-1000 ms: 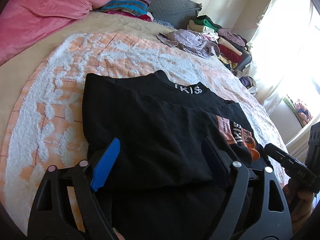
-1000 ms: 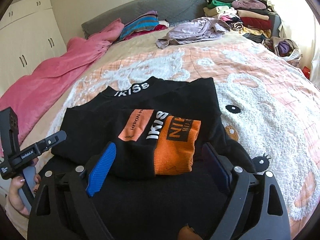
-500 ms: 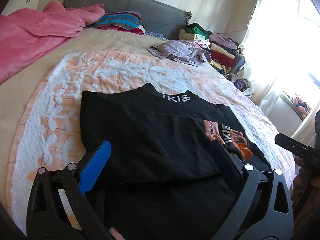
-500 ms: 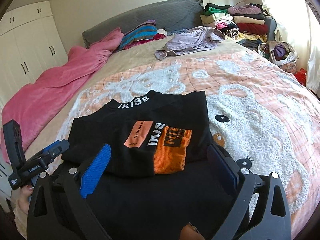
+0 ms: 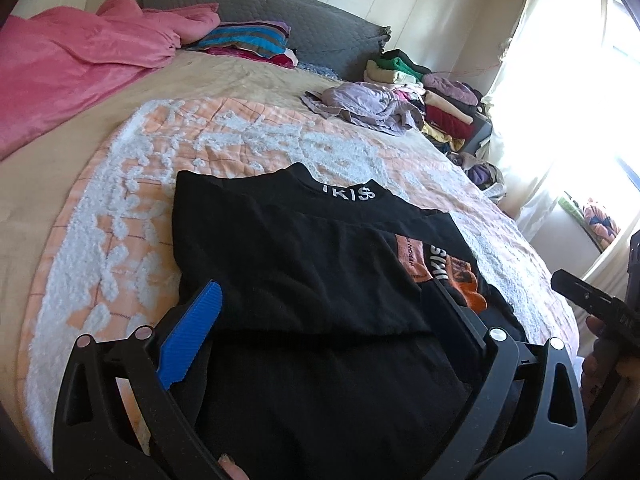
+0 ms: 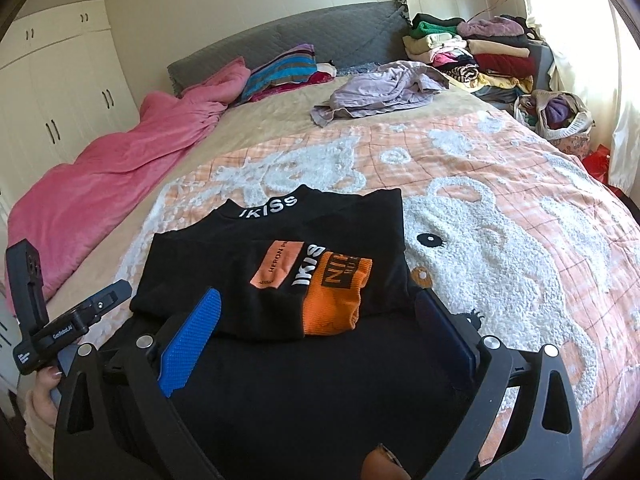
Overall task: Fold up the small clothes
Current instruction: 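Lift the open right tool away and move both tools toward the hem, then grasp the black sweatshirt hem with the left tool while the right tool grasps it too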
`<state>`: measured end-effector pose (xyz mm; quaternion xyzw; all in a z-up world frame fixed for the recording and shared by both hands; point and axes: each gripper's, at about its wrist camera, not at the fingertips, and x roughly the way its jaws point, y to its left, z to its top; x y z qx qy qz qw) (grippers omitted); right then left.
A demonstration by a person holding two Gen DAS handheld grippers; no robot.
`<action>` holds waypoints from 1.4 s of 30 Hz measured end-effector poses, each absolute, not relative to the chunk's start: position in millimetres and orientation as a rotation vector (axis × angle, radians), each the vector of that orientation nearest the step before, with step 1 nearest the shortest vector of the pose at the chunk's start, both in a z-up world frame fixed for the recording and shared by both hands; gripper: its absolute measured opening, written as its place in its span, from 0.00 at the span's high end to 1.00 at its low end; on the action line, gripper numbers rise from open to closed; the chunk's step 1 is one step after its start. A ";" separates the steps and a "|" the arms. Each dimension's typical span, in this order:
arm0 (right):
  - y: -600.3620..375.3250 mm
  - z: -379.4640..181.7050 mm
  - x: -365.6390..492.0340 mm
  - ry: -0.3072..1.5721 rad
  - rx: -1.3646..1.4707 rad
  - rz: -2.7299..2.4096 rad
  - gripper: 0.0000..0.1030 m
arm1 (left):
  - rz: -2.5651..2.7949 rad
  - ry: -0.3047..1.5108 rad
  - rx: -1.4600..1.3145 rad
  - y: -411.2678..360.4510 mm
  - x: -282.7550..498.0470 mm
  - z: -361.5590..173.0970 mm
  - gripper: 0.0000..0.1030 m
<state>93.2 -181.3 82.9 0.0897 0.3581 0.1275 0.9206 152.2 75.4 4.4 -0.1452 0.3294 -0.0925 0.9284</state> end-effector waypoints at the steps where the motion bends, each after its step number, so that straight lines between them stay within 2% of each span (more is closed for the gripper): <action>1: -182.3 84.0 91.5 0.735 0.184 0.266 0.06 | -0.186 0.677 -0.298 74.8 150.2 5.4 0.09; 19: -206.5 95.8 52.5 0.695 0.184 0.288 0.06 | -0.155 0.626 -0.278 69.0 99.1 42.9 0.09; 42: -223.9 88.9 27.0 0.712 0.179 0.298 0.06 | -0.030 0.713 -0.271 101.4 50.9 23.4 0.09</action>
